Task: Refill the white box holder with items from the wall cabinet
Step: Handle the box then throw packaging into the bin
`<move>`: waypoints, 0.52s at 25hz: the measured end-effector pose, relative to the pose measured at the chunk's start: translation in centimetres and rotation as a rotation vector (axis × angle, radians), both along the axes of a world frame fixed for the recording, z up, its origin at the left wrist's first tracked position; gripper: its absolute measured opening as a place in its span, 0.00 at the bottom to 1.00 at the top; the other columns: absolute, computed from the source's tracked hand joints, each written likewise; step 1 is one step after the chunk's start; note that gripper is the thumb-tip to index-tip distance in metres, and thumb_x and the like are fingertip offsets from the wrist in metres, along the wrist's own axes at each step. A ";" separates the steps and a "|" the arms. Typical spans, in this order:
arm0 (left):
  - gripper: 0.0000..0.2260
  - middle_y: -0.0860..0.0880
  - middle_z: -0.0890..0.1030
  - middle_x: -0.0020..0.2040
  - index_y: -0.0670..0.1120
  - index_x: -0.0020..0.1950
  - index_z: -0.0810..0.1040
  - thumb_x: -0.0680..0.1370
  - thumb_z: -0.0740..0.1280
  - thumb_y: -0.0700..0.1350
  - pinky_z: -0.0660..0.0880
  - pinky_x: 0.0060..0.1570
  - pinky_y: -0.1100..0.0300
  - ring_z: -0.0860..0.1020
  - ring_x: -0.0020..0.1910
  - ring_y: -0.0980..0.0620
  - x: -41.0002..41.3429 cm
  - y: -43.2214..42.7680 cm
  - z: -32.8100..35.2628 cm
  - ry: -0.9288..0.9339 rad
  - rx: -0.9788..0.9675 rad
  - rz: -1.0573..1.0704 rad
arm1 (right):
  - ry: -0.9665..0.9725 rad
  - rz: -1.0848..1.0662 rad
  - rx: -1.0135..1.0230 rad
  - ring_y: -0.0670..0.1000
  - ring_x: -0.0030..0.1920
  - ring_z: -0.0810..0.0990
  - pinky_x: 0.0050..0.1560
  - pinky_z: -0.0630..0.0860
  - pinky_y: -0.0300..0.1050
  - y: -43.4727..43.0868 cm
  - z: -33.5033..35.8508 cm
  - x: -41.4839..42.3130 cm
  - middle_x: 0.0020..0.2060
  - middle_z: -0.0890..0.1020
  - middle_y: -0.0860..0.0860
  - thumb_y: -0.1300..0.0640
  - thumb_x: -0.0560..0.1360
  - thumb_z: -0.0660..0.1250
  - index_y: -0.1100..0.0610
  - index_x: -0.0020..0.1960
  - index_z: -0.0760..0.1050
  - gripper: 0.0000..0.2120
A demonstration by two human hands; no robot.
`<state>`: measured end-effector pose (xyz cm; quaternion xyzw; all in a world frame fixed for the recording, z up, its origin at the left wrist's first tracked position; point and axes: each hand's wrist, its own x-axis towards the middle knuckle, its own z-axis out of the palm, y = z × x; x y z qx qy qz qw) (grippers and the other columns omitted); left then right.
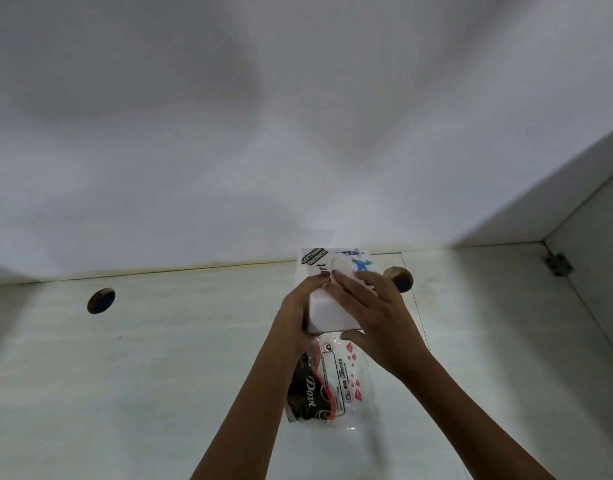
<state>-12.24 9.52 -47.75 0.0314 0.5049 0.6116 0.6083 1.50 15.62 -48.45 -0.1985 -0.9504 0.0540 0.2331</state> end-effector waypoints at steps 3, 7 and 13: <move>0.34 0.43 0.83 0.43 0.41 0.60 0.74 0.55 0.74 0.46 0.79 0.33 0.57 0.81 0.41 0.44 -2.7 0.7 -2.4 0.031 0.038 0.069 | 0.137 -0.114 -0.347 0.51 0.67 0.67 0.68 0.63 0.57 2.2 -0.7 -1.3 0.64 0.75 0.49 0.42 0.68 0.67 0.51 0.62 0.71 0.26; 0.27 0.45 0.85 0.43 0.48 0.53 0.78 0.54 0.73 0.43 0.80 0.31 0.56 0.83 0.41 0.44 -5.8 1.4 -4.0 -0.145 0.205 0.179 | 0.511 -0.431 -1.482 0.54 0.62 0.73 0.63 0.71 0.52 5.0 -1.3 -3.2 0.60 0.75 0.52 0.50 0.72 0.67 0.53 0.62 0.70 0.20; 0.22 0.44 0.85 0.49 0.44 0.61 0.72 0.67 0.65 0.41 0.80 0.40 0.54 0.81 0.50 0.43 -1.7 3.4 -6.6 -0.101 0.115 0.436 | 0.835 -0.508 -1.891 0.59 0.55 0.80 0.48 0.80 0.49 6.2 -5.1 -7.2 0.56 0.79 0.61 0.60 0.69 0.71 0.62 0.64 0.66 0.26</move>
